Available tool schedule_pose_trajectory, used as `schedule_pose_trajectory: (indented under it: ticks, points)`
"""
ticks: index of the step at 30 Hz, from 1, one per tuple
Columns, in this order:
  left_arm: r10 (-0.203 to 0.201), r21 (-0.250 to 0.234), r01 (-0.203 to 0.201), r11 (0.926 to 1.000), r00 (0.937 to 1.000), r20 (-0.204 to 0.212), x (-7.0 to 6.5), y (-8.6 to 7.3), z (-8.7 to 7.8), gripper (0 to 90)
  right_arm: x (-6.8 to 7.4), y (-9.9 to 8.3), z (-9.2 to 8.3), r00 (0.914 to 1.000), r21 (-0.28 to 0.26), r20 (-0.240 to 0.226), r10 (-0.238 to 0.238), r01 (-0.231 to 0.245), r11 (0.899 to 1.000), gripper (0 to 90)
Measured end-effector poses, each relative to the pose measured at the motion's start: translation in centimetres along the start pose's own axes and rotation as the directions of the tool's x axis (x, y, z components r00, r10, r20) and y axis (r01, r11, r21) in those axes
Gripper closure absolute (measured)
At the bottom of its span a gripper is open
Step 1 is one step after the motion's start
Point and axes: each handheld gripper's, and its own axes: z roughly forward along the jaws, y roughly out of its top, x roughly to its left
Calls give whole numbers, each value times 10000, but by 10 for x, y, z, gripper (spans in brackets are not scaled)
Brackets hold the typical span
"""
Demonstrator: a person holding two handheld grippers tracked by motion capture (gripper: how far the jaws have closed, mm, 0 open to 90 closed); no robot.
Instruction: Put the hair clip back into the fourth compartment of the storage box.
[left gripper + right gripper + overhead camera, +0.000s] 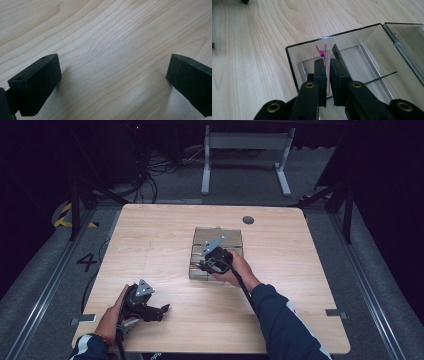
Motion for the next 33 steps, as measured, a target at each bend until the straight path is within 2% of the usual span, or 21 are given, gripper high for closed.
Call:
schedule_pose_trajectory:
  ticks: [19, 33]
  points:
    - [-1, -9, 1, 10000, 10000, 3, 0, 0, 0, 3, 0, 0, 4, 9999, 159, 136, 20, -22, 9999, 833]
    - [1, 1, -1, 10000, 10000, -1, 0, 0, 0, 3, 0, -2, -3, 10000, 119, 60, 79, -80, 9999, 839]
